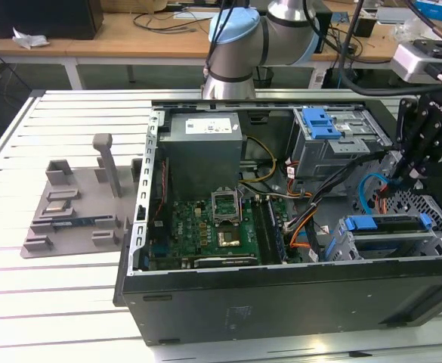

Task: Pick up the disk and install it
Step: 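Insert the first disk wire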

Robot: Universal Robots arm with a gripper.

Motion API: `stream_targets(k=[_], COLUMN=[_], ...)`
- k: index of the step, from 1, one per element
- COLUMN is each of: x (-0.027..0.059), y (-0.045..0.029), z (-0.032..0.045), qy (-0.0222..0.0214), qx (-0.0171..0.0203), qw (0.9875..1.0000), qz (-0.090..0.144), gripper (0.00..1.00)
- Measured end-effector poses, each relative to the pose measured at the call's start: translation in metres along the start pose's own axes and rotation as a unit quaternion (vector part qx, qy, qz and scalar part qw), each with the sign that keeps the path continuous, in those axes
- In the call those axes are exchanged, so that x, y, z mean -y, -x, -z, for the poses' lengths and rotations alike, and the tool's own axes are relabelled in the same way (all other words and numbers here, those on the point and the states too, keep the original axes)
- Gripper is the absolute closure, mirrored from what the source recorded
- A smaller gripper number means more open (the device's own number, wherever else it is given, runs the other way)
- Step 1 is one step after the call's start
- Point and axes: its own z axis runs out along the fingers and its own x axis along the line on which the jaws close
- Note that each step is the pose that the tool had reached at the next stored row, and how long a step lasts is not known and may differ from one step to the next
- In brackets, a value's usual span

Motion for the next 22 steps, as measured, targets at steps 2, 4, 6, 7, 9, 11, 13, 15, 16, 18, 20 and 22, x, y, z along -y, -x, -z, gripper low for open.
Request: stream_targets(k=[2,4,6,7,9,11,13,15,16,18,20,22], x=[0.0002,0.0002,0.0001,0.0001,0.0001,0.0001,0.0001,0.0001,0.0001,-0.0041,-0.0073,-0.0071], y=[-0.0021,-0.0021,-0.0022,-0.0021,-0.0021,-0.0021,-0.0021,-0.0072,-0.0137,-0.0295,-0.0323,-0.0336], z=[-0.0006,-0.0013,-0.0015,-0.0016,-0.0017,-0.0019,-0.0021,-0.0024,-0.0027,-0.0053,-0.0086,-0.0108], qy=[-0.0001,-0.0001,-0.0001,-0.0001,-0.0001,-0.0001,-0.0001,-0.0001,-0.0001,-0.0001,-0.0001,-0.0001], qx=[-0.0064,-0.0064,-0.0065,-0.0064,-0.0064,-0.0064,-0.0064,-0.0064,-0.0064,-0.0062,-0.0064,-0.0063], qw=[1.0,1.0,1.0,1.0,1.0,1.0,1.0,1.0,1.0,1.0,1.0,1.0], qz=[0.0,0.0,-0.001,-0.001,-0.001,0.0,-0.001,-0.001,-0.001,-0.001,-0.001,0.0], gripper=[0.76,0.76,0.76,0.76,0.76,0.83,0.83,0.83,0.83,0.83,0.83,0.83])
